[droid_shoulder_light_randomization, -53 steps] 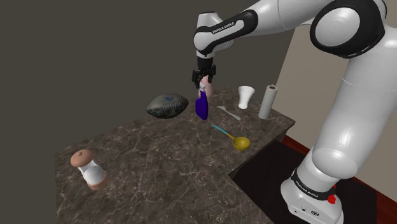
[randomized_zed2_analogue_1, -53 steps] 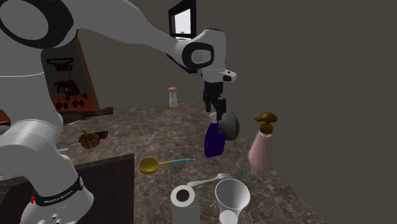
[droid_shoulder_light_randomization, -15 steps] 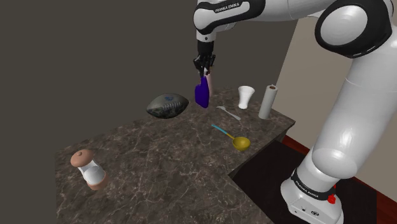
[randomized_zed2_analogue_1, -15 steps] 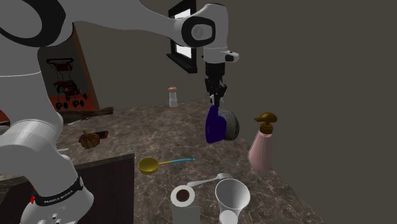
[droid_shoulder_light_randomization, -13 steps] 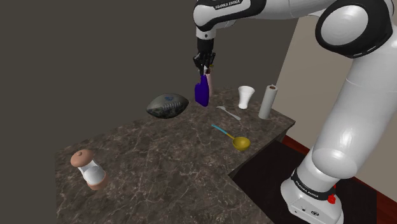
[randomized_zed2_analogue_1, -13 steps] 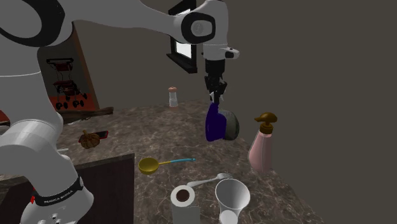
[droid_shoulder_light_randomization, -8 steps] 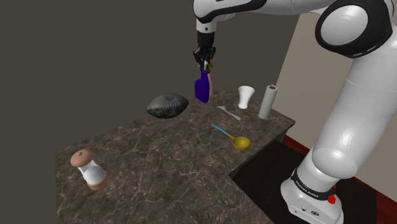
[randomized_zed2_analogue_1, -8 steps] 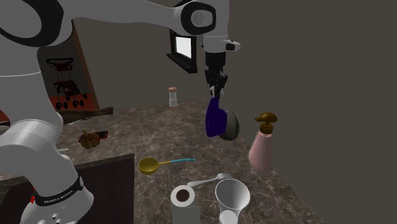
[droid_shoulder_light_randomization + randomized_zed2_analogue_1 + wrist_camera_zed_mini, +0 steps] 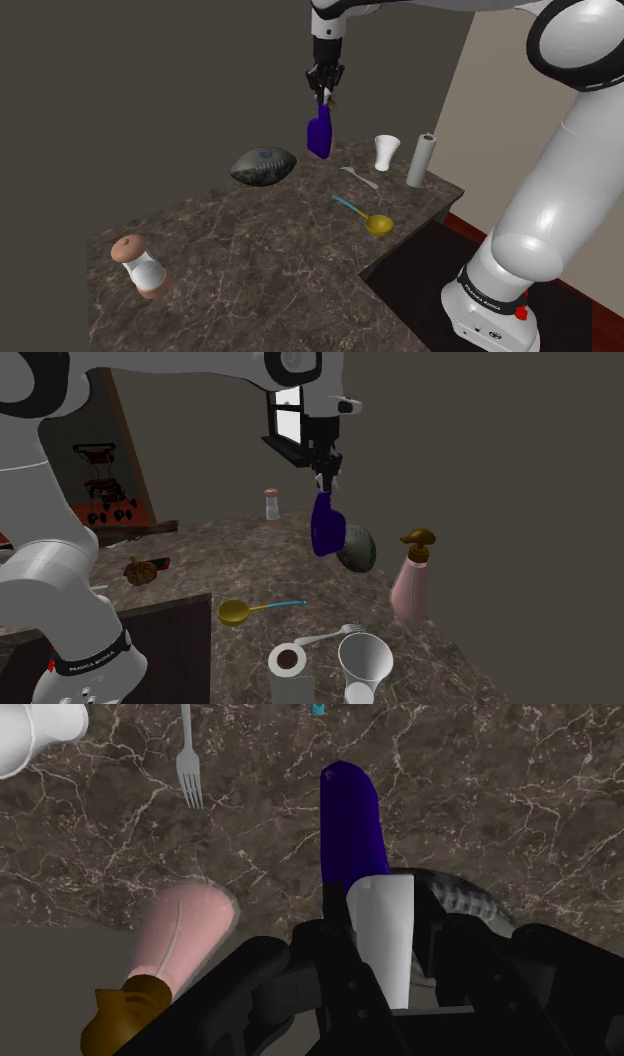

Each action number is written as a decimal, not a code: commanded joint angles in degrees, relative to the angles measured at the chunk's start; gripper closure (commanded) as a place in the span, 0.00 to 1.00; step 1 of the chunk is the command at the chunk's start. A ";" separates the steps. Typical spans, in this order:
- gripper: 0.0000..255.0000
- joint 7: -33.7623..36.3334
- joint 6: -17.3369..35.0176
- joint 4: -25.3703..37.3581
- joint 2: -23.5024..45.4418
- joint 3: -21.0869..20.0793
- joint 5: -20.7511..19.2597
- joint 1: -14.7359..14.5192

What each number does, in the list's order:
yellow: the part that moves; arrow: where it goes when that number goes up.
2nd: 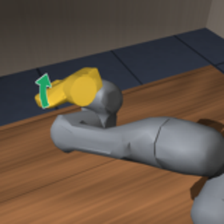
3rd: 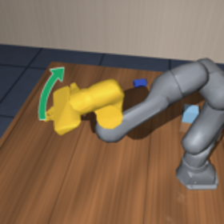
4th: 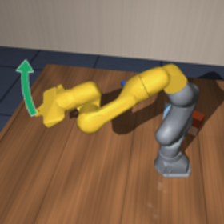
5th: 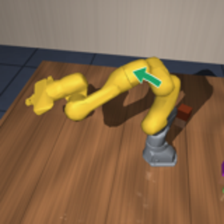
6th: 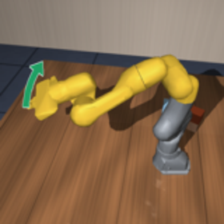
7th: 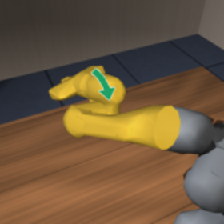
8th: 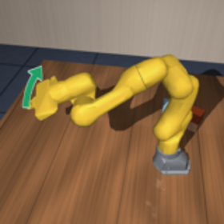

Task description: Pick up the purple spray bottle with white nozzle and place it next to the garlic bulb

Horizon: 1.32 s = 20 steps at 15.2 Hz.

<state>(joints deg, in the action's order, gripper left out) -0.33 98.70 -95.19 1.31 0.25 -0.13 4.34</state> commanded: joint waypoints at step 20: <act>1.00 16.86 -12.28 -20.04 -32.62 -10.44 4.64 -7.40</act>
<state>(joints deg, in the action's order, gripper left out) 15.55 87.45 -115.31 -30.33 -9.56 4.09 -2.71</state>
